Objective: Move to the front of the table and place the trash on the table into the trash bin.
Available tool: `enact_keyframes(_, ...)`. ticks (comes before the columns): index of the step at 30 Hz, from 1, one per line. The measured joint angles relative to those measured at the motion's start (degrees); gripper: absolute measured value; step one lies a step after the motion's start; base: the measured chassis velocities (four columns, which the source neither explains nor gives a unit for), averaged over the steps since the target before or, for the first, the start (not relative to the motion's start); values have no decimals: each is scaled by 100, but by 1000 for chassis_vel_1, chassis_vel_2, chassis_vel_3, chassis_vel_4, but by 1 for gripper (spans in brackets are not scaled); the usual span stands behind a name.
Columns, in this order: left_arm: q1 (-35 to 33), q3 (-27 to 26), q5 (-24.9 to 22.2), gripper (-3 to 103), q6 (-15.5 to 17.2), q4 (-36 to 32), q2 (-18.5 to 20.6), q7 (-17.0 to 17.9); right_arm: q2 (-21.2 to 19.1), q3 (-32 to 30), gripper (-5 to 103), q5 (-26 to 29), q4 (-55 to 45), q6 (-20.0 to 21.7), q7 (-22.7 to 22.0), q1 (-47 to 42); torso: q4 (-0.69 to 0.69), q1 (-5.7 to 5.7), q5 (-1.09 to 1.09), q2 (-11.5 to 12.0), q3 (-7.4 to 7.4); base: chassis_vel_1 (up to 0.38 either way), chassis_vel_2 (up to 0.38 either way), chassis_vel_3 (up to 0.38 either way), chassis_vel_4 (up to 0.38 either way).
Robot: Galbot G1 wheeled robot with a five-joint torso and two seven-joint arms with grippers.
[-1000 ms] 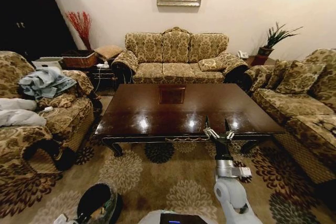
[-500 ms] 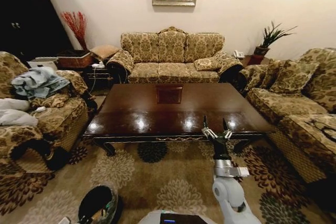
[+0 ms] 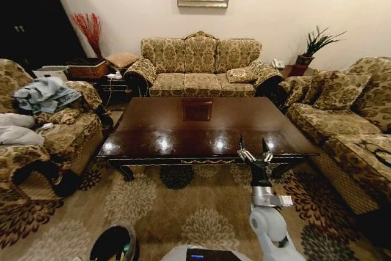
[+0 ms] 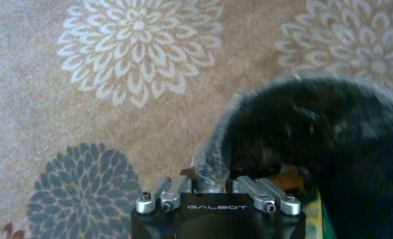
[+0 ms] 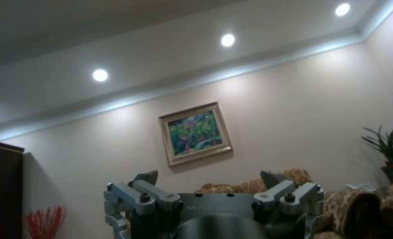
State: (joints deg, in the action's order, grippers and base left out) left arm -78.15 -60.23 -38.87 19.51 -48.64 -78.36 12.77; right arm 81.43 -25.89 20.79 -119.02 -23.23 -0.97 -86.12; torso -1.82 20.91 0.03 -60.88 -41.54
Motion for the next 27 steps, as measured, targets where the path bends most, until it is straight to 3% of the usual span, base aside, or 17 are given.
enact_keyframes(1,0,0,0,30,0,0,0,0,0,0,100,0,0,0,0,0,0,0,0,0,0,0,0,0,0)
enact_keyframes(3,-51,-9,86,41,136,-38,-9,2,-1,-4,100,21,-6,7,-4,35,0,0,-2,0,0,0,0,0,0)
enact_keyframes(5,-89,-17,115,41,219,-87,-14,-3,-2,-9,100,37,-12,14,-8,59,-1,0,-3,0,0,0,0,0,0)
enact_keyframes(8,-327,-59,284,57,666,-488,-104,-97,-1,-46,100,144,-20,35,-22,185,-1,0,-5,0,0,0,0,0,0)
enact_keyframes(9,-327,-59,284,57,666,-488,-104,-97,-1,-46,100,144,-20,35,-22,185,-1,0,-5,0,0,0,0,0,0)
enact_keyframes(11,-492,-93,376,68,845,-771,-178,-146,7,-49,100,206,17,20,-20,209,-1,0,-2,0,0,0,0,0,0)
enact_keyframes(19,-1045,-211,568,98,1054,-1436,-401,-302,9,-134,100,523,82,-129,131,133,-1,0,-5,0,1,0,0,0,0)
enact_keyframes(27,-1824,-411,683,100,1255,-2559,-804,-347,-59,-196,100,823,189,-146,287,133,0,0,-2,0,1,0,0,0,0)
